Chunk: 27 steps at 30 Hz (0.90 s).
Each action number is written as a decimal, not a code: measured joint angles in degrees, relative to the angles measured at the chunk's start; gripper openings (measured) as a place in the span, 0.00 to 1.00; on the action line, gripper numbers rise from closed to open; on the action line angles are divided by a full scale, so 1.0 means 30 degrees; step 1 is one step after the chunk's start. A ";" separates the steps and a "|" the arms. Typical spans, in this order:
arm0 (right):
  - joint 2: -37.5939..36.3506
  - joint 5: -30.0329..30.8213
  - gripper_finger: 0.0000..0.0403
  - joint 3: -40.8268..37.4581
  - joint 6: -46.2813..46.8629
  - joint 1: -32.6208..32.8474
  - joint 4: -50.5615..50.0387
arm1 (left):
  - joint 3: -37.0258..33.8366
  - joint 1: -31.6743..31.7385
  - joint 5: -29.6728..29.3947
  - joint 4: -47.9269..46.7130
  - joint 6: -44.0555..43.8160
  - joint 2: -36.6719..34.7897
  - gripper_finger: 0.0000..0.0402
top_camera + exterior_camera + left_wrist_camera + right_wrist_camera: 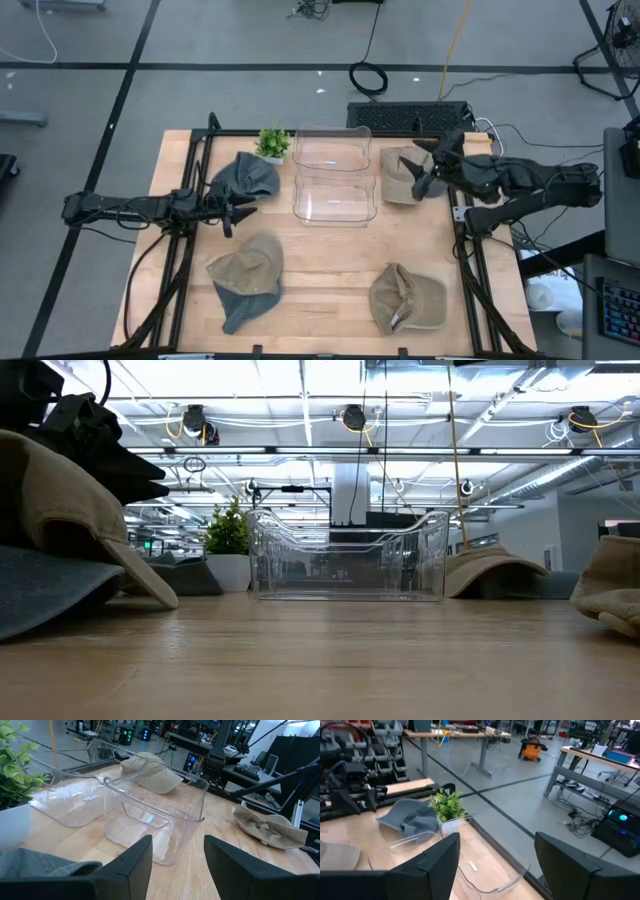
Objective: Pick & Place hat
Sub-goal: Put the bottom right brown cap into the bottom transparent bin
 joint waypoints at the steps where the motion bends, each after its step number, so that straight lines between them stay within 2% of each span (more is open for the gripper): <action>1: 0.0250 0.0000 0.62 0.0566 0.0047 0.0000 -0.0525 | 0.0003 0.0003 0.0007 0.0000 0.0000 0.0000 0.46; 8: 0.1657 -0.0007 0.62 0.3878 0.0323 0.0000 -0.3948 | 0.0002 -0.0002 0.0000 0.0000 0.0000 0.0000 0.46; 22: 0.4029 -0.0072 0.62 0.9597 0.0328 0.0000 -0.8766 | 0.0000 0.0000 0.0000 0.0000 0.0000 0.0000 0.46; 27: 0.4634 -0.0107 0.62 1.0694 0.0328 0.0000 -0.9570 | 0.0004 -0.0004 0.0000 0.0000 0.0000 0.0000 0.46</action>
